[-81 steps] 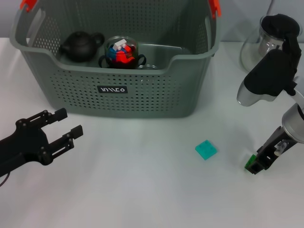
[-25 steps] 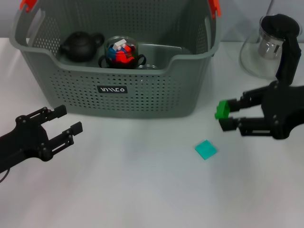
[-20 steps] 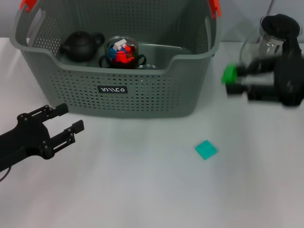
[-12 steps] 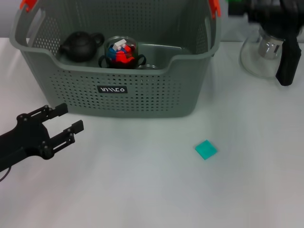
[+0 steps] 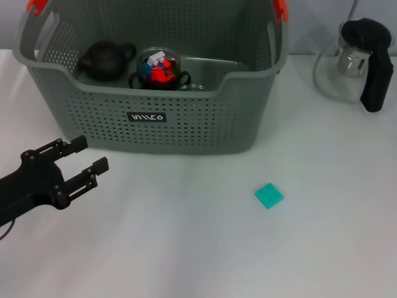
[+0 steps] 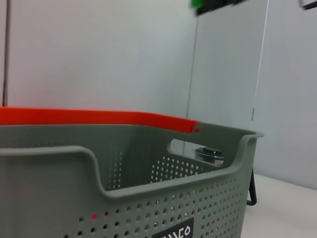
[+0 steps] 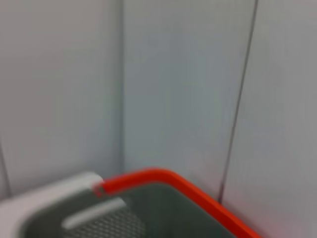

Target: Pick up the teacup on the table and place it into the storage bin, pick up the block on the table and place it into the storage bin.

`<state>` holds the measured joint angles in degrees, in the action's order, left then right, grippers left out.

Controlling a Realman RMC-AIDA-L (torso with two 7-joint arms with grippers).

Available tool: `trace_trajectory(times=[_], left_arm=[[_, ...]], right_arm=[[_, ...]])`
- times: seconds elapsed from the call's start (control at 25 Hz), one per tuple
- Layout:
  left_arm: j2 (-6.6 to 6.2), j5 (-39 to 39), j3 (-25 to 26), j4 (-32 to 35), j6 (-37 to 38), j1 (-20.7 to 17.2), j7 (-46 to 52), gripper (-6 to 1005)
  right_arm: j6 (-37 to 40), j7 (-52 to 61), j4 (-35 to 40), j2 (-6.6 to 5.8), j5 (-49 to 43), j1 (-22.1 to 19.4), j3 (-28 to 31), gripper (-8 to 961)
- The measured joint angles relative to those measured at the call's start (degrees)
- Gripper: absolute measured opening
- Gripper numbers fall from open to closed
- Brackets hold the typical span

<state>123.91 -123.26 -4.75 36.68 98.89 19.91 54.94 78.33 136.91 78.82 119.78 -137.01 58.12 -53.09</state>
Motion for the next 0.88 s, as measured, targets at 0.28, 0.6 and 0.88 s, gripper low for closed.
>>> trace_trajectory(times=[0.28,0.6,0.88], left_arm=[[0.09,0.1,0.7,-0.6,-0.2,-0.4,0.0,609],[0.11,0.1,0.8,-1.6,-0.4,-0.2,0.0,609],[0.10,0.1,0.8,-2.1,-1.1,0.3,-0.1,609]], right_arm=[[-15.2,3.6,-20.1,0.32,-12.6,10.7,-11.0,426],[-33.5,3.6,-42.5,0.66,-13.0,18.5,-17.5,427],[-41.4,3.4,-49.4,1.13,-7.9,20.0,-22.3,427]])
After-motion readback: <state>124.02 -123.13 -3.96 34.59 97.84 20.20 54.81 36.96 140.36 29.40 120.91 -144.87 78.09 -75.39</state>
